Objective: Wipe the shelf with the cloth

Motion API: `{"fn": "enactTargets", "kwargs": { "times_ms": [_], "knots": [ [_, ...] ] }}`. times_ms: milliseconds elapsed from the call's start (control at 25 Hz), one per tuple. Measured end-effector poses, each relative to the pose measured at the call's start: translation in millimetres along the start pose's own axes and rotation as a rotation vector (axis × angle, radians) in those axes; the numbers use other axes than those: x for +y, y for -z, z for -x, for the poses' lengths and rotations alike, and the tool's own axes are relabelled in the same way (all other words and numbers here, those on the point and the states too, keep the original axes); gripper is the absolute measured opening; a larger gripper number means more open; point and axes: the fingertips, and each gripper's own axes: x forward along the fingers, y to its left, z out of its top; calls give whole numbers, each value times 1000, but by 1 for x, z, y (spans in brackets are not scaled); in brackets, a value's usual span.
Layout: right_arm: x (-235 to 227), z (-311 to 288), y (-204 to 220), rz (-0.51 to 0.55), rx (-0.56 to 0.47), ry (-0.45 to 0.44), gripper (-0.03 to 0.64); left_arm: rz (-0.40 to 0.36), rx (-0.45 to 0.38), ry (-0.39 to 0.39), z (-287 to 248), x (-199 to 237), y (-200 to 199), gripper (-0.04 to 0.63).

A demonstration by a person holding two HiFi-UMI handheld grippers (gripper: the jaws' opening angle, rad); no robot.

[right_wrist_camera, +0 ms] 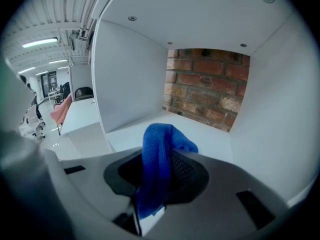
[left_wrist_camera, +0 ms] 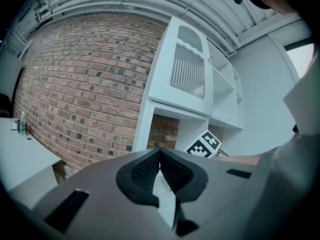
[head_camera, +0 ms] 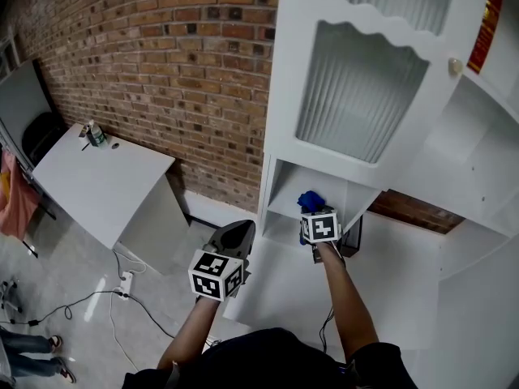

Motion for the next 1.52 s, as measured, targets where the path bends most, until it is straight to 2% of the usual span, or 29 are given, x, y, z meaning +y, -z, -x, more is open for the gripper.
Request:
{"fn": "enactTargets", "kwargs": {
  "times_ms": [920,1520],
  "knots": [
    [-44,21,21,-81,4,108,106,2,23,96,-13,-22,5,17],
    [-49,25,25,-87,9,123,106,-21,35,126,-13,-30,3,17]
  ]
}}
